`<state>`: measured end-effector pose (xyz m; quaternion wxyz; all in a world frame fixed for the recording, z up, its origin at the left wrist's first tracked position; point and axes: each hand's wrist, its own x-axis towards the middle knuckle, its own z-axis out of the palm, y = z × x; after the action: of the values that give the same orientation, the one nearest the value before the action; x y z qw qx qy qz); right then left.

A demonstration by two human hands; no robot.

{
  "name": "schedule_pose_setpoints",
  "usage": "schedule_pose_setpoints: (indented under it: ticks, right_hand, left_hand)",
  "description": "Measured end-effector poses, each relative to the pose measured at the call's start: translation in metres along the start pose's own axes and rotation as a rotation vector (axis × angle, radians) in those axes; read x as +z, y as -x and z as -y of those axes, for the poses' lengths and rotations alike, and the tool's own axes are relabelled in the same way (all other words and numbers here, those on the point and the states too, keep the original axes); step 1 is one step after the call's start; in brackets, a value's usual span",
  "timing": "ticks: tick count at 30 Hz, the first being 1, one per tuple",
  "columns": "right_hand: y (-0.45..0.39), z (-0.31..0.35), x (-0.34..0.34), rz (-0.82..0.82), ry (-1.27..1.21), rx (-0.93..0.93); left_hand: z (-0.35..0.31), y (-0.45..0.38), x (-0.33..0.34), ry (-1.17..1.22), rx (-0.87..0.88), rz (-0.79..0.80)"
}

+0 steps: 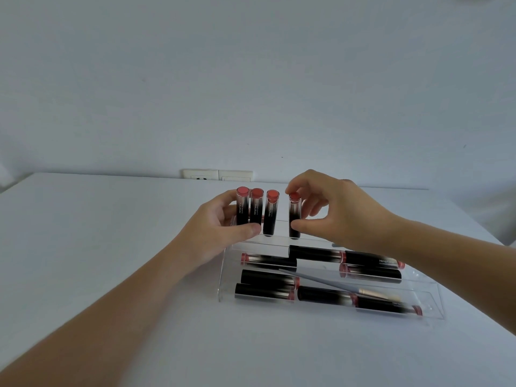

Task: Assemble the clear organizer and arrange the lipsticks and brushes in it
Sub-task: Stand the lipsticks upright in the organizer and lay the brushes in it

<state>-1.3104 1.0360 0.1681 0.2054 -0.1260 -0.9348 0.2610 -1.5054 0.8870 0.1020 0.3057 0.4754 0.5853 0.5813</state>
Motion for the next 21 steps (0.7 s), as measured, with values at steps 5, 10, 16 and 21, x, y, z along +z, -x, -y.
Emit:
schedule_pose_setpoints:
  ticks: [5,10,16,21]
  right_hand:
    - [0.001,-0.002,0.007,-0.057,-0.020,-0.001]
    - [-0.001,-0.003,0.016,-0.097,-0.020,0.028]
    - [0.002,-0.003,0.009,-0.018,0.032,0.043]
    - [0.005,-0.005,0.003,0.044,0.037,0.066]
  left_hand:
    - [-0.002,0.000,0.001,-0.003,0.005,-0.002]
    - [-0.004,0.002,0.002,-0.008,0.006,-0.001]
    - [-0.004,0.001,0.002,-0.012,0.010,0.001]
    - [-0.002,0.001,0.002,-0.004,0.011,0.005]
